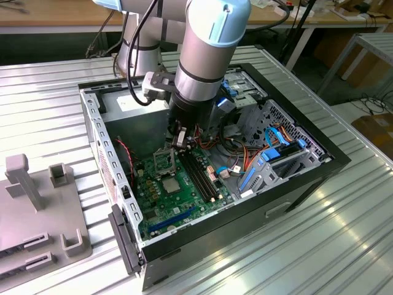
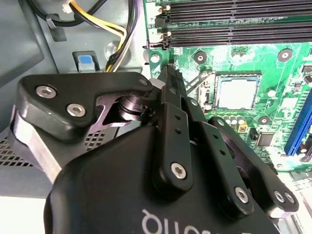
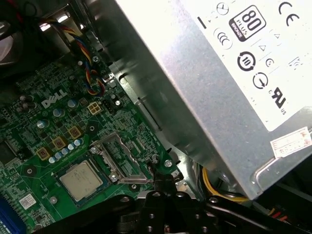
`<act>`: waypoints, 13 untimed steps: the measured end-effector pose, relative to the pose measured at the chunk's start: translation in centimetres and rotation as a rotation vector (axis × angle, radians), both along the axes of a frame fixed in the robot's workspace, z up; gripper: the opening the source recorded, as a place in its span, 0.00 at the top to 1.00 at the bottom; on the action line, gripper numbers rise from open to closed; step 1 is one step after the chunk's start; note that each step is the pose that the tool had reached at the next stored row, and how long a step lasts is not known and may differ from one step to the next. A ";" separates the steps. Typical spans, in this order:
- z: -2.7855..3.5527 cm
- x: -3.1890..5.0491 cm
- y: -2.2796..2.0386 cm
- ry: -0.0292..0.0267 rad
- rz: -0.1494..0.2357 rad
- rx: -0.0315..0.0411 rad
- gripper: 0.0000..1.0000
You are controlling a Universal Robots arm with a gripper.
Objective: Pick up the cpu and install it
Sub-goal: 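Close the cpu cover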
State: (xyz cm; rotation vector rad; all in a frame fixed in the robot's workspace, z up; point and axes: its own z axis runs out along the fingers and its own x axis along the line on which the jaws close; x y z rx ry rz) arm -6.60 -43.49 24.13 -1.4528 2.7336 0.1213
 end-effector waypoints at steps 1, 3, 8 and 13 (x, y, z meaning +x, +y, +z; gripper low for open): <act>0.05 0.00 0.00 0.0000 0.001 -0.0006 0.89; 0.16 -0.01 0.00 0.0000 0.002 -0.0013 0.89; 0.44 -0.04 0.00 -0.0001 0.007 -0.0024 0.89; 0.67 -0.08 0.00 -0.0002 0.012 -0.0032 0.89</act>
